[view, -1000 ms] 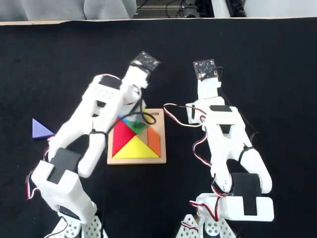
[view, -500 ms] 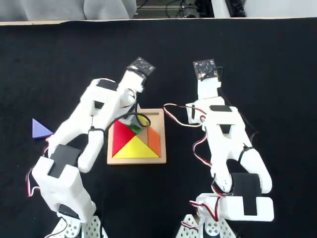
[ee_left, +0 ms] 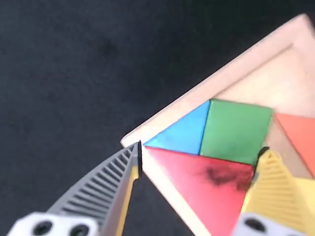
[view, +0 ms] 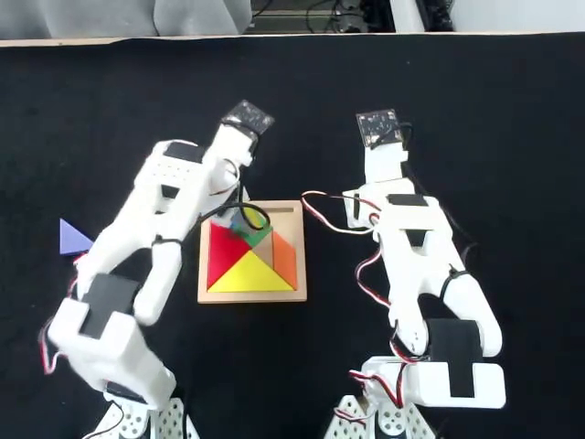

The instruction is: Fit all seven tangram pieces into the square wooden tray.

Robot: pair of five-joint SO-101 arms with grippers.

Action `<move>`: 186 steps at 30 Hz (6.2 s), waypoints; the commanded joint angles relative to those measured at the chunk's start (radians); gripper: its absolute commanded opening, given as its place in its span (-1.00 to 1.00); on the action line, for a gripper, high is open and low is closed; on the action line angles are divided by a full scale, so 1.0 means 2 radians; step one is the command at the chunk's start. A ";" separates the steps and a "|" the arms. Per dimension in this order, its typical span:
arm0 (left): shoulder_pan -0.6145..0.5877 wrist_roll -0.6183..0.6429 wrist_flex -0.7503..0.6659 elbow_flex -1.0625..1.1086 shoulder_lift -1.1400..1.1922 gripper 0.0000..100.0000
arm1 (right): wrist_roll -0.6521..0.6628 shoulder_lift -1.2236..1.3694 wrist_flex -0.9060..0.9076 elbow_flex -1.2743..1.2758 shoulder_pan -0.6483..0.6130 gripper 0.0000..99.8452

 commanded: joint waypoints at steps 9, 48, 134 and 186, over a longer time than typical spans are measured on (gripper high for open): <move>0.030 0.037 -0.174 0.067 -0.012 -0.28 | 0.000 -0.003 -0.009 -0.030 0.002 -0.98; -0.406 -0.196 -0.187 0.096 -0.130 -0.28 | 0.000 -0.003 -0.009 -0.025 -0.014 -0.98; -0.383 -0.325 -0.023 0.380 -0.594 -0.28 | 0.000 -0.003 -0.038 -0.009 -0.016 -0.98; -0.427 0.537 -0.139 0.345 -0.199 -0.28 | 0.000 -0.003 -0.038 -0.007 -0.025 -0.98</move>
